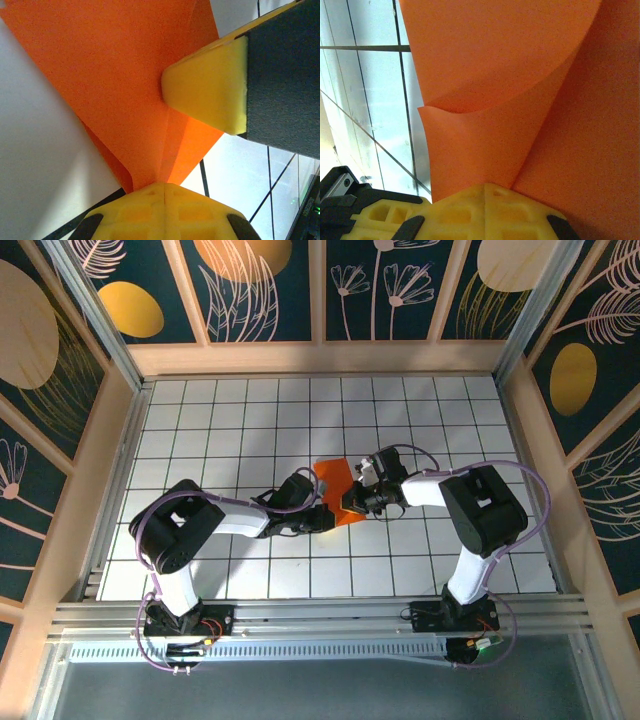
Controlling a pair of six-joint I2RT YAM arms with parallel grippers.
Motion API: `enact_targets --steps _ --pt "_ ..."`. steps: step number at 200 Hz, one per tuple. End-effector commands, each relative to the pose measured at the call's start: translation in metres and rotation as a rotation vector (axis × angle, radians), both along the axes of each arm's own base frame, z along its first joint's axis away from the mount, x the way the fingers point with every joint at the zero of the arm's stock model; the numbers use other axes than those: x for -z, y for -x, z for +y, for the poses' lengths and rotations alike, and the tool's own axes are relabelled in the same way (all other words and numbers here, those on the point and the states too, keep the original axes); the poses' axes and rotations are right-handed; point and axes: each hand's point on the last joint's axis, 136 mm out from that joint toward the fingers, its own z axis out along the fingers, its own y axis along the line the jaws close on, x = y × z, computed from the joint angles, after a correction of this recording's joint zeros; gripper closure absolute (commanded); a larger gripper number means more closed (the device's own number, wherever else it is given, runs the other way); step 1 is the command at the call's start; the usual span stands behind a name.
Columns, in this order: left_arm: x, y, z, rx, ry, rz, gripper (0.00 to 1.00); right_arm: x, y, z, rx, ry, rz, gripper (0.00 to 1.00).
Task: Fold a paper plane with a square sheet of paper (fold left side to right side)
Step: Fold the triangle a second time at the center of the table.
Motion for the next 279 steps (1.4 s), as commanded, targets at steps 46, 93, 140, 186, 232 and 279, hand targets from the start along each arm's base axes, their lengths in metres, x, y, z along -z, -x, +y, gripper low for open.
enact_targets --steps 46,93,140,186,232,279 --pt "0.022 0.008 0.014 -0.004 -0.07 0.032 1.0 -0.025 0.0 0.004 -0.01 -0.019 -0.112 1.0" --pt "0.023 0.009 0.015 -0.003 -0.076 0.036 1.0 -0.014 -0.003 0.012 -0.021 0.0 -0.125 1.0" --pt "0.025 0.012 0.018 -0.012 -0.088 0.049 1.0 0.001 -0.011 0.007 -0.01 0.061 -0.132 1.0" --pt "0.03 0.017 0.022 -0.019 -0.092 0.071 1.0 0.008 -0.021 -0.003 0.011 0.096 -0.138 1.0" --pt "0.032 0.019 0.023 -0.02 -0.088 0.08 1.0 0.003 -0.04 -0.012 0.031 0.102 -0.159 1.0" --pt "0.013 0.016 0.016 -0.016 -0.025 0.048 1.0 0.008 -0.038 -0.013 0.023 0.096 -0.12 1.0"
